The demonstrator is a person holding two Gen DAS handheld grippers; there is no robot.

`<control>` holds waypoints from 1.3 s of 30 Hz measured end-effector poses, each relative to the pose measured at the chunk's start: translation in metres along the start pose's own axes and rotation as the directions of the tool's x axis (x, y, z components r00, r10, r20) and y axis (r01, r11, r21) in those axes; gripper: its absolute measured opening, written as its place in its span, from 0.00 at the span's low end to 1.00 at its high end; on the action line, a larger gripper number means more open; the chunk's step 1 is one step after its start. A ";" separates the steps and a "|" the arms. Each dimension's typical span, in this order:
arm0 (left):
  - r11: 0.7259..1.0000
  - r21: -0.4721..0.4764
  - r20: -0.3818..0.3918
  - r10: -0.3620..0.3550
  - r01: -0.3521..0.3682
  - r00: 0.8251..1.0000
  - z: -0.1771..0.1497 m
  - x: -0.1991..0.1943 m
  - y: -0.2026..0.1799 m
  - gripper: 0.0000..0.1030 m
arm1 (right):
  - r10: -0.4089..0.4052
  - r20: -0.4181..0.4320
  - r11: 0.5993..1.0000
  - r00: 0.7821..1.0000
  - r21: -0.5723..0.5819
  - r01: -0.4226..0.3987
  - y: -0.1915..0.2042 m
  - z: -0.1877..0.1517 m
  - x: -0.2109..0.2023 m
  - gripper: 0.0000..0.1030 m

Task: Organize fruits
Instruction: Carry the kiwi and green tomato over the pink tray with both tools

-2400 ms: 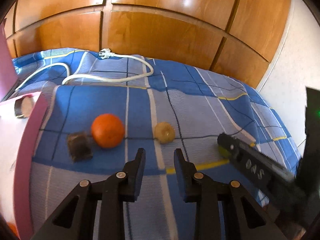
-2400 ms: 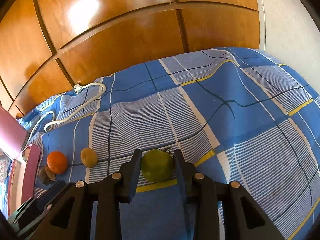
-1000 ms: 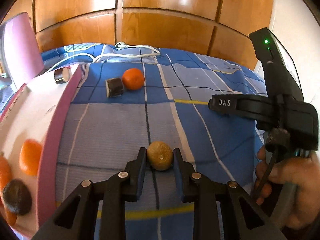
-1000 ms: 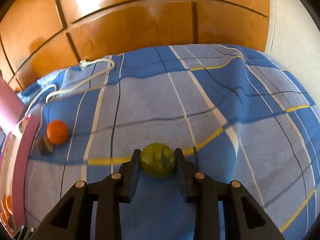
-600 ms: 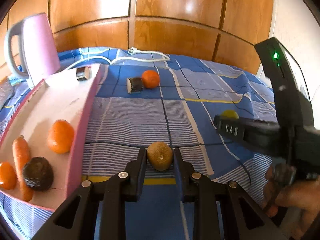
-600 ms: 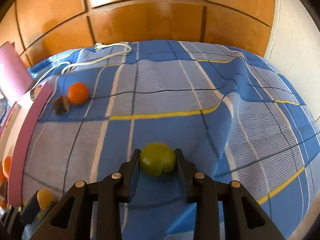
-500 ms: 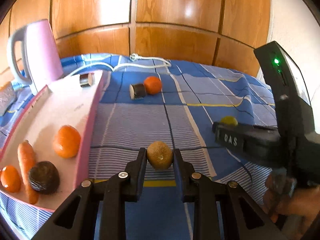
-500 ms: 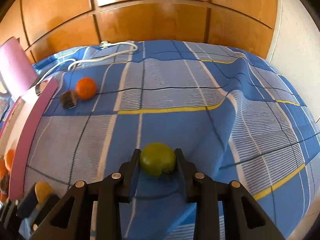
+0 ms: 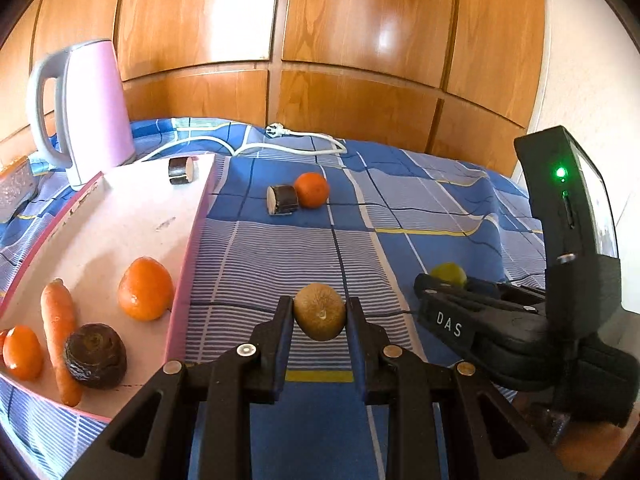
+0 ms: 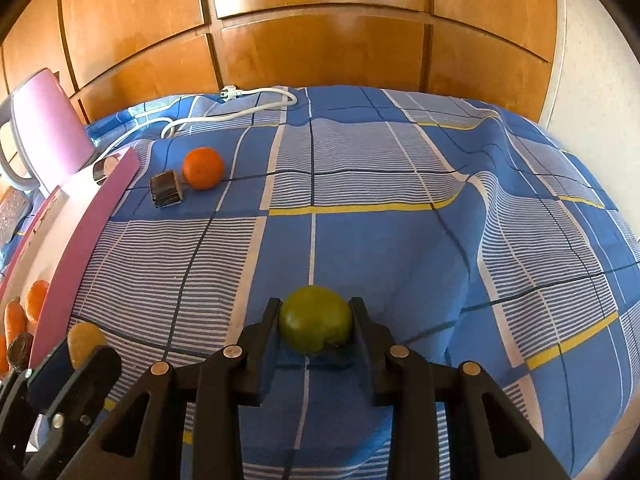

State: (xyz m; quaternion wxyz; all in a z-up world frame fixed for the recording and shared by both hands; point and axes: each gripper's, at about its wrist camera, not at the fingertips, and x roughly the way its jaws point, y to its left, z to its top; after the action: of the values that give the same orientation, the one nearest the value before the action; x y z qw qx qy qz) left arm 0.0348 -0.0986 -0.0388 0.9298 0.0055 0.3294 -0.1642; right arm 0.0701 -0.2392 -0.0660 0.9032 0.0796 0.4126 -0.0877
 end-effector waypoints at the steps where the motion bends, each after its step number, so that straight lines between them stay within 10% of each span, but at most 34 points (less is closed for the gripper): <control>1: 1.000 -0.001 0.000 0.000 0.000 1.000 0.000 0.000 0.000 0.25 | 0.003 0.000 1.000 1.000 0.002 -0.003 0.000 0.000 0.000 0.33; 39: 0.992 -0.120 0.120 0.048 -0.034 0.992 0.002 -0.048 0.032 0.25 | 0.257 0.061 0.965 0.964 -0.061 -0.254 0.031 -0.020 -0.041 0.32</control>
State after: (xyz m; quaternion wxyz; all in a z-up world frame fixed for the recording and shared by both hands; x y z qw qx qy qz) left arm 0.0108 -0.0543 -0.0111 0.9501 -0.0524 0.2807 -0.1253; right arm 0.0360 -0.2008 -0.0458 0.9224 0.1051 0.3698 0.0378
